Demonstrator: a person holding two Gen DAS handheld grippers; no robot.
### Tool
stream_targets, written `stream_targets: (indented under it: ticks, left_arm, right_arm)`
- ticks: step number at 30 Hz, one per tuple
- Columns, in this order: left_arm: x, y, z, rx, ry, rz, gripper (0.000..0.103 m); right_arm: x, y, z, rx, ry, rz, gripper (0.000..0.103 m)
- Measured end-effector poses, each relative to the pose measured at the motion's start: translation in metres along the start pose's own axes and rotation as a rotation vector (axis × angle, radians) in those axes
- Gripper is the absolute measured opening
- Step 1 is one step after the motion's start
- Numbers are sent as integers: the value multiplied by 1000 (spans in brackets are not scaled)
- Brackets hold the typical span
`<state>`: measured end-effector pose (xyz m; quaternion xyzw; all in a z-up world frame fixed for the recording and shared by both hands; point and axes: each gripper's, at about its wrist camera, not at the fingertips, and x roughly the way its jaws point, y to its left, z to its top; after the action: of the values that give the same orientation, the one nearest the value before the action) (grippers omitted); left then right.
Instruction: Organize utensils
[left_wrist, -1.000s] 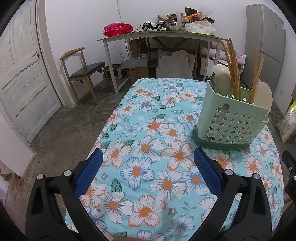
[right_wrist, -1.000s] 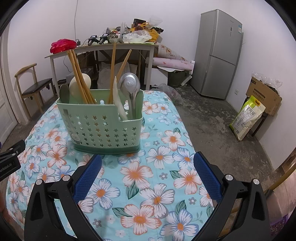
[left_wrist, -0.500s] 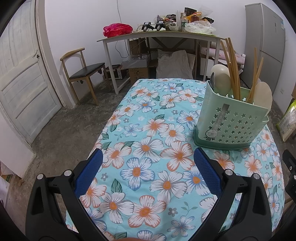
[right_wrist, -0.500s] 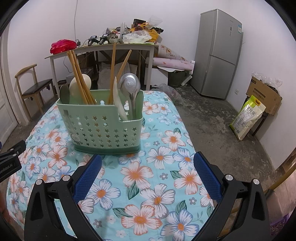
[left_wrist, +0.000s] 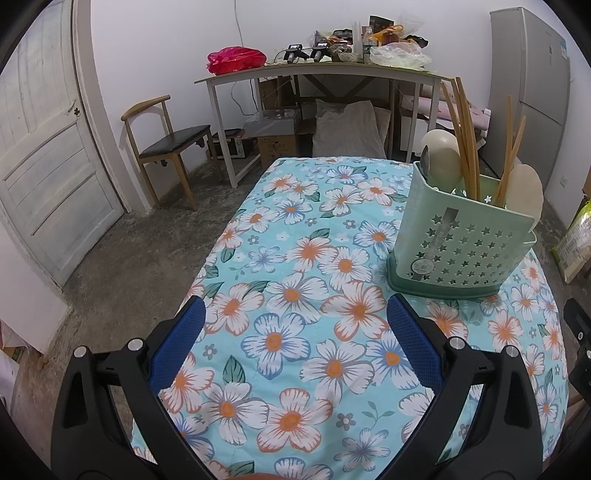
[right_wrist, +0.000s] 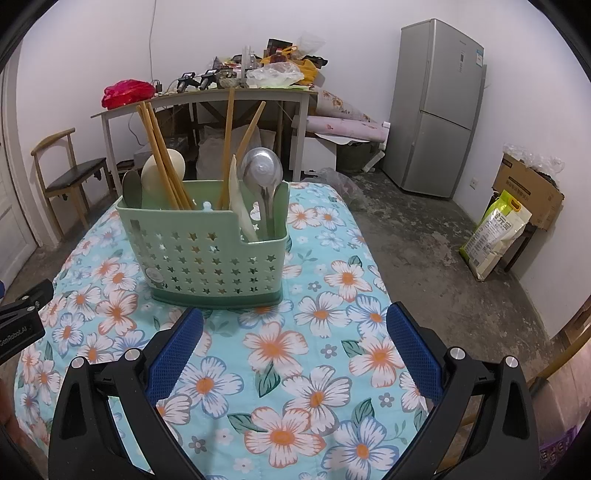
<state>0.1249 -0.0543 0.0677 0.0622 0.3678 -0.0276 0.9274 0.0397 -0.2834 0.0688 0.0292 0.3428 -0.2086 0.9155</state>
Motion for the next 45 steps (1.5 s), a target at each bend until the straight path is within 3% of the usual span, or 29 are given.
stream_targets:
  ticks: [45]
  left_arm:
    - [0, 1, 1, 0, 2, -1, 95]
  right_arm:
    - [-4, 1, 1, -4, -11, 12, 97]
